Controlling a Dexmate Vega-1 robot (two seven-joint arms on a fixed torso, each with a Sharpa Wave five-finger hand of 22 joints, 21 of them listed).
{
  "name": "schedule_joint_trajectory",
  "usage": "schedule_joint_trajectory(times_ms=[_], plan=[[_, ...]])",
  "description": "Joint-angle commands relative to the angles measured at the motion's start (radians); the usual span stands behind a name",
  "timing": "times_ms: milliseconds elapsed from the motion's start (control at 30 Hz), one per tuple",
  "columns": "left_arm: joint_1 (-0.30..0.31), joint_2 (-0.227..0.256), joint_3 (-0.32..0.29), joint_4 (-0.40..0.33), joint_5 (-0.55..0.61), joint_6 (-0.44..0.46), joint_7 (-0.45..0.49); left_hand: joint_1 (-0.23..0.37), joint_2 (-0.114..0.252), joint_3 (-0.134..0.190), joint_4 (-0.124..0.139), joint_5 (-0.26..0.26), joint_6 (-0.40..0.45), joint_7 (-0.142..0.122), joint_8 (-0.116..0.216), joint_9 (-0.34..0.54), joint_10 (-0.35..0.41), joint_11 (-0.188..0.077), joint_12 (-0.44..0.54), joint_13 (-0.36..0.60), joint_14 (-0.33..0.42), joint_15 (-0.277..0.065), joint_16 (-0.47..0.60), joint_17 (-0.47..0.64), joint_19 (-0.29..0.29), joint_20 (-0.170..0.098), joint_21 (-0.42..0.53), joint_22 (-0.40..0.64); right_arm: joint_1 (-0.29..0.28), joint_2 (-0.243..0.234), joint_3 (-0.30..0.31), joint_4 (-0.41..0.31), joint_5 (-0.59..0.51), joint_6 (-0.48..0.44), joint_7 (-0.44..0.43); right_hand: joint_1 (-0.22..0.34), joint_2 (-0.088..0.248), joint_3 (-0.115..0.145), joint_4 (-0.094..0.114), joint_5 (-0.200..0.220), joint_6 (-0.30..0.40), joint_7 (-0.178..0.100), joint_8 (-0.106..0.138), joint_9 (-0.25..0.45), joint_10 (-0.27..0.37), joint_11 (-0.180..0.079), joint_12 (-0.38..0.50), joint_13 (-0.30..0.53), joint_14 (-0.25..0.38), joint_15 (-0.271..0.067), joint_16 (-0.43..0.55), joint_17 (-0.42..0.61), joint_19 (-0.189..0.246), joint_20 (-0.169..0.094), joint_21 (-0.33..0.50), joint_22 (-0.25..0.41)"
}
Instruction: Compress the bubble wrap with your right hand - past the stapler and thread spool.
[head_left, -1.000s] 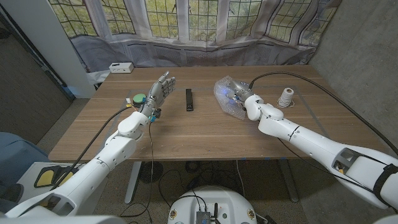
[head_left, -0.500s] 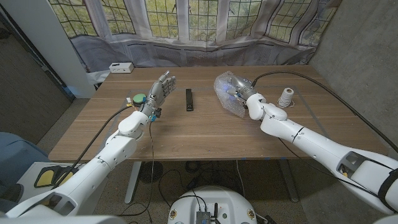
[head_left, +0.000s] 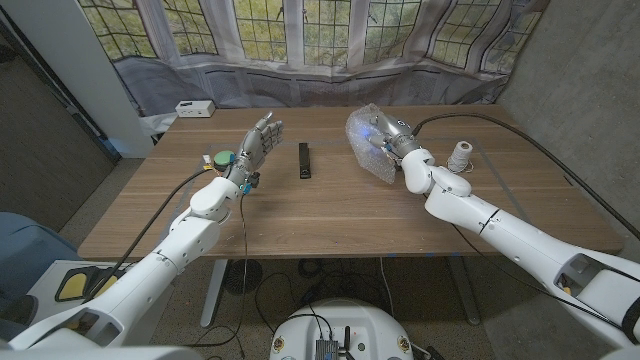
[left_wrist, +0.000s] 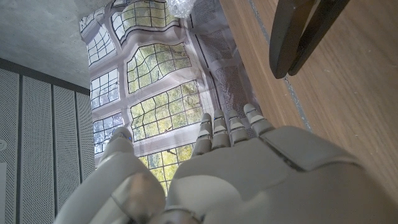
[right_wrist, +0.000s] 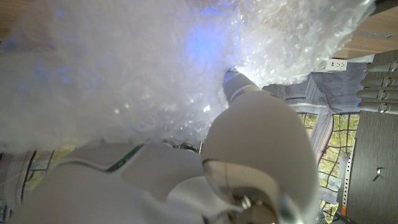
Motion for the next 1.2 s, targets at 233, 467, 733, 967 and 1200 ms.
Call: schedule_joint_trajectory(times_ms=[233, 467, 733, 967, 1200], plan=[[-0.005, -0.003, 0.002, 0.006, -0.001, -0.001, -0.006, 0.004, 0.012, 0.002, -0.003, -0.004, 0.008, 0.001, -0.002, 0.002, 0.009, -0.001, -0.006, 0.005, 0.012, 0.0, -0.003, 0.001, 0.0, 0.008, -0.002, 0.002, -0.091, -0.034, 0.094, -0.095, 0.003, 0.092, -0.119, 0.005, 0.008, 0.003, -0.001, 0.008, 0.007, -0.007, -0.009, 0.003, 0.009, -0.007, -0.007, 0.004, -0.005, -0.044, -0.004, 0.01, -0.005, -0.001, 0.008, 0.005], [-0.007, -0.007, 0.004, 0.012, -0.004, -0.002, -0.01, 0.004, 0.012, 0.002, -0.003, -0.004, 0.009, 0.001, -0.002, 0.002, 0.009, 0.0, -0.006, 0.005, 0.013, 0.001, -0.003, 0.001, -0.001, 0.01, -0.002, 0.002, -0.102, -0.029, 0.109, -0.091, 0.009, 0.113, -0.126, 0.04, 0.027, 0.016, -0.012, 0.014, 0.02, -0.014, -0.014, 0.005, 0.019, -0.009, -0.013, 0.007, 0.032, -0.072, 0.016, 0.028, 0.006, -0.017, 0.022, 0.008], [-0.008, -0.007, 0.007, 0.014, -0.005, 0.004, -0.014, 0.004, 0.012, 0.002, -0.003, -0.004, 0.011, 0.0, -0.001, 0.002, 0.01, 0.0, -0.006, 0.005, 0.013, 0.002, -0.003, 0.001, -0.001, 0.009, -0.002, 0.002, -0.114, -0.024, 0.125, -0.079, 0.023, 0.164, -0.145, 0.083, 0.026, 0.025, -0.017, 0.015, 0.07, -0.005, -0.011, 0.007, 0.053, -0.002, -0.02, 0.008, 0.105, -0.093, 0.051, 0.056, 0.054, -0.026, 0.067, 0.019], [-0.008, -0.006, 0.007, 0.013, -0.004, 0.004, -0.012, 0.004, 0.013, 0.002, -0.003, -0.004, 0.011, 0.001, -0.001, 0.002, 0.01, -0.001, -0.007, 0.005, 0.013, 0.003, -0.003, 0.001, -0.001, 0.009, -0.002, 0.002, -0.131, -0.009, 0.142, -0.071, 0.045, 0.2, -0.171, 0.094, 0.028, 0.019, -0.001, 0.009, 0.186, -0.013, 0.012, 0.008, 0.165, -0.003, 0.001, 0.009, 0.223, -0.124, 0.099, 0.11, 0.109, -0.045, 0.135, 0.037], [-0.008, -0.005, 0.007, 0.012, -0.005, 0.005, -0.013, 0.004, 0.013, 0.002, -0.003, -0.004, 0.011, 0.0, -0.002, 0.002, 0.009, -0.001, -0.007, 0.005, 0.012, 0.003, -0.003, 0.001, -0.001, 0.009, -0.002, 0.002, -0.137, 0.001, 0.154, -0.004, 0.067, 0.36, -0.235, 0.117, 0.014, 0.019, -0.009, 0.0, 0.272, 0.002, 0.024, 0.004, 0.245, 0.003, 0.014, 0.007, 0.297, -0.129, 0.105, 0.138, 0.141, -0.046, 0.189, 0.047]])
